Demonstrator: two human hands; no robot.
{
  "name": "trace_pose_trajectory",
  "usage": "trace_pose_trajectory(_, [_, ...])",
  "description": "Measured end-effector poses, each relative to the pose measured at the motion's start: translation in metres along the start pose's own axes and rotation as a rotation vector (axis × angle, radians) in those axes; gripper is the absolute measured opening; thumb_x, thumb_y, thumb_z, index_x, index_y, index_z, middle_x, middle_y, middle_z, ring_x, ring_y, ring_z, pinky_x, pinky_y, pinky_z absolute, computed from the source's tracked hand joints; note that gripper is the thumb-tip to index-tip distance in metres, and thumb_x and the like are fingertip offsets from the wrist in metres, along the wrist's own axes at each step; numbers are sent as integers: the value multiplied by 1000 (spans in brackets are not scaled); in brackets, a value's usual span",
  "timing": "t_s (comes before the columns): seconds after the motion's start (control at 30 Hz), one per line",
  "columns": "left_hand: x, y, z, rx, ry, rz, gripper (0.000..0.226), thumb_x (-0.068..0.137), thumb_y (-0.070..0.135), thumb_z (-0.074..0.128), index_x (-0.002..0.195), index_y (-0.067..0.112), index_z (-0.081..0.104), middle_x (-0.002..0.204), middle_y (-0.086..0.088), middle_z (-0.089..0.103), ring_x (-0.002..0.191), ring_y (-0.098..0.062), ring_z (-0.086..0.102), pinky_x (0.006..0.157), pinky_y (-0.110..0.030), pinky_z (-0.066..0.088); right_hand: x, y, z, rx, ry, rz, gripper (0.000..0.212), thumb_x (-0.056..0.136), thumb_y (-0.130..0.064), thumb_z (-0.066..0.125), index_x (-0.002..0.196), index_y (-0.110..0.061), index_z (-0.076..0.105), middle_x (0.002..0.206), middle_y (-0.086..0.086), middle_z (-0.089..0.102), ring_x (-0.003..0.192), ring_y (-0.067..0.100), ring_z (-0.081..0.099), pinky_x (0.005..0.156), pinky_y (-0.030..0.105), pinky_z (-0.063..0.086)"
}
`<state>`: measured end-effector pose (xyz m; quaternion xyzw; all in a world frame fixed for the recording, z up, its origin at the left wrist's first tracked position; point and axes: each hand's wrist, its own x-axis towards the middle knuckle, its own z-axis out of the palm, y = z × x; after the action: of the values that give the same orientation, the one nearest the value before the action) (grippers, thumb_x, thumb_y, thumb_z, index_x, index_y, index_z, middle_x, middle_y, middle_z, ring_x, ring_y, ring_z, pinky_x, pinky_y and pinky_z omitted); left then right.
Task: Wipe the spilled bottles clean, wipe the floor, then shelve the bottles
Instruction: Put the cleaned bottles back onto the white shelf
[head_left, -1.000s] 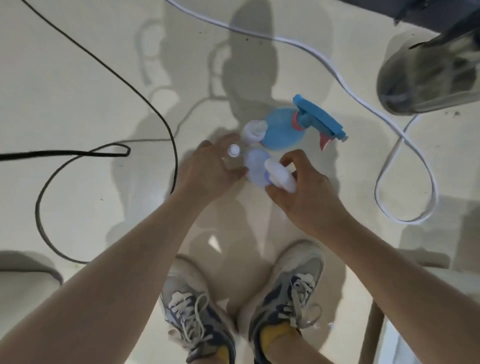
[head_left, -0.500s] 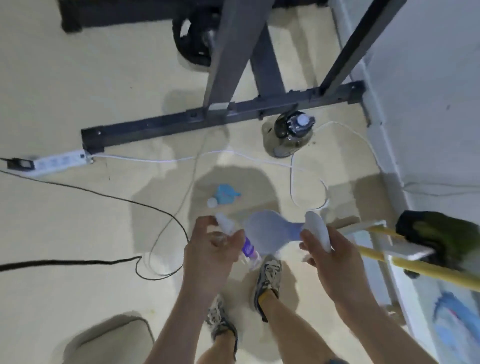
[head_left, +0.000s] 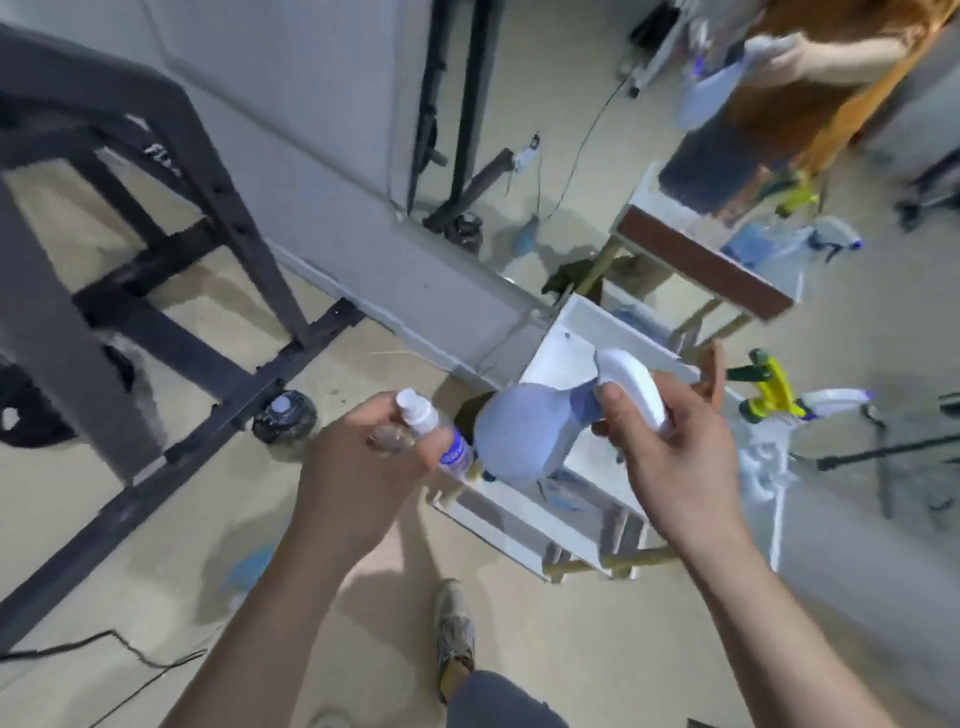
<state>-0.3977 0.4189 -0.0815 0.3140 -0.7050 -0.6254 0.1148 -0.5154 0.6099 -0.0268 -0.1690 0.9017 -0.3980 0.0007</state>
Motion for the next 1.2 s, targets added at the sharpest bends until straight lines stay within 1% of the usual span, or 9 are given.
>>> trace_pose_trajectory(0.1, [28,27,51,110,-34,134,25,67,35,79,82,48,63,69,18,64,65,-5,56,62,-15,46,34,19,-37,-27,79,11,16,94,-43,58,81,-34,62,72,-9,66,81,19,64,102,55,45])
trace_pose_trajectory(0.2, [64,28,106,271,-74,226,17,73,26,76,82,36,66,69,11,62,65,-9,56,63,-18,47,80,38,-40,-158,86,14,9,95,-35,60,97,-30,67,74,-11,60,86,29,62,78,35,44])
trace_pose_trajectory(0.33, [111,19,171,432,-141,151,14,74,29,71,86,30,65,76,4,63,71,-19,58,62,-24,45,145,76,-16,-521,-121,60,25,97,-39,53,96,-15,62,89,7,68,92,33,61,67,36,33])
trace_pose_trajectory(0.47, [138,8,208,558,-186,53,11,79,31,66,89,29,62,76,11,61,81,-21,60,66,-24,43,175,104,0,-654,-279,96,24,100,-37,44,107,-17,53,105,12,67,104,34,60,79,40,33])
trace_pose_trajectory(0.57, [142,10,214,478,-188,-55,12,80,29,68,91,31,66,76,15,64,83,-14,63,73,-25,49,178,111,-8,-728,-172,-30,46,97,-35,51,139,-18,43,140,6,53,128,28,43,90,44,36])
trace_pose_trajectory(0.67, [141,23,211,310,-211,-145,21,77,26,76,91,39,68,82,12,69,80,-10,66,72,-26,53,150,111,-7,-392,-166,-243,60,86,-16,66,143,-15,46,134,6,58,113,33,54,79,41,47])
trace_pose_trajectory(0.8, [140,41,199,38,-374,-298,23,79,11,75,92,29,71,76,-2,69,58,-15,59,52,-22,48,117,139,23,-79,-507,9,64,86,-6,59,144,-25,41,120,2,62,98,26,63,73,31,46])
trace_pose_trajectory(1.0, [154,33,198,-590,-286,-582,45,57,-8,53,98,9,58,88,-15,62,69,-22,56,63,-32,48,87,178,42,79,-219,208,19,90,-11,63,103,-22,56,85,-5,62,77,18,61,70,31,47])
trace_pose_trajectory(1.2, [147,14,234,-873,-90,-743,13,95,16,56,107,15,54,99,-15,66,82,-26,67,66,-31,60,83,187,58,162,-75,275,42,86,9,56,125,-7,58,96,7,68,87,17,59,72,18,38])
